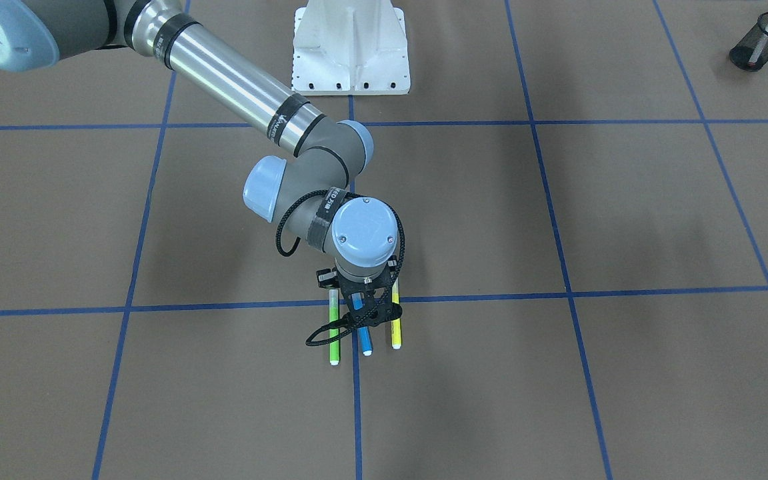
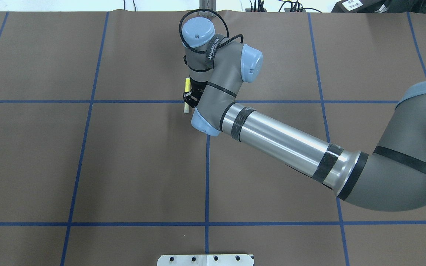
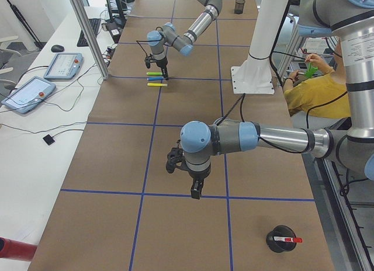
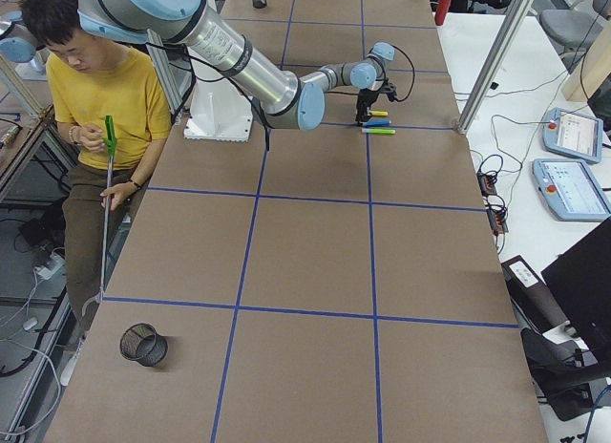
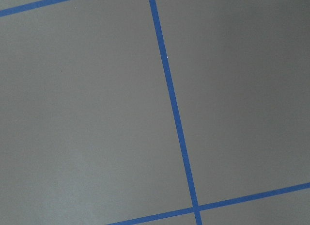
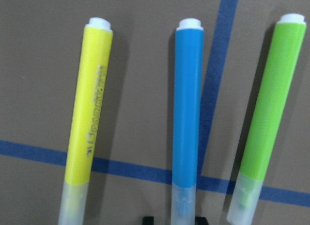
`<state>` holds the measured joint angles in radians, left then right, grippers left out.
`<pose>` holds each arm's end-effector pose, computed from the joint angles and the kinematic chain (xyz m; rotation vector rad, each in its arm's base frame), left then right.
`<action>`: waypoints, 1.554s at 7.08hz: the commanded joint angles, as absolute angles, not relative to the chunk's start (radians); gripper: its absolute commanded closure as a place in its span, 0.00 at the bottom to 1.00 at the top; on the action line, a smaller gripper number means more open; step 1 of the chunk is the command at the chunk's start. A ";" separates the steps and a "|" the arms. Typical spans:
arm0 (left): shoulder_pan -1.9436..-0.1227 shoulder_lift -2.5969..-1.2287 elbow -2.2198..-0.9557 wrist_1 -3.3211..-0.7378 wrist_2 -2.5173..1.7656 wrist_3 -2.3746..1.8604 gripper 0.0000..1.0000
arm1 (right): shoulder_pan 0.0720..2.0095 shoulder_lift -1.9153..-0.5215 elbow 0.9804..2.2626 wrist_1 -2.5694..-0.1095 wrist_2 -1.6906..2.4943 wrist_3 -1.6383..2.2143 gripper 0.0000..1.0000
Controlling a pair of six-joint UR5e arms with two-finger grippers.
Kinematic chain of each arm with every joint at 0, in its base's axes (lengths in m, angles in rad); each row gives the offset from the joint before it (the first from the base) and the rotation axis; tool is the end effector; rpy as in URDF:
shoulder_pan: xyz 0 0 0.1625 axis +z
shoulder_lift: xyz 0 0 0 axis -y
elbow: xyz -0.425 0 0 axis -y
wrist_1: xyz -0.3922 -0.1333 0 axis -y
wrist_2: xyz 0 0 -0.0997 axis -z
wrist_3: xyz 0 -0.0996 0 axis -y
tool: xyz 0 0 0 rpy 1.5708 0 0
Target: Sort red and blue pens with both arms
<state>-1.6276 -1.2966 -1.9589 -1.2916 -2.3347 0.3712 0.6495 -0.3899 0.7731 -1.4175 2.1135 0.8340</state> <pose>-0.0848 -0.3568 0.6144 0.0083 0.7799 0.2352 -0.6562 -0.6011 0.1997 -0.0731 -0.7418 -0.2288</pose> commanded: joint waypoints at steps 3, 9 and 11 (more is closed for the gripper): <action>-1.628 -1.296 -1.959 -1.292 -2.335 0.371 0.00 | 0.647 -0.391 0.772 -1.417 2.100 0.831 0.63; -1.628 -1.296 -1.959 -1.292 -2.335 0.371 0.00 | 0.652 -0.381 0.779 -1.422 2.100 0.822 1.00; -1.629 -1.295 -1.953 -1.293 -2.336 0.368 0.00 | 0.670 -0.371 0.839 -1.430 2.103 0.827 1.00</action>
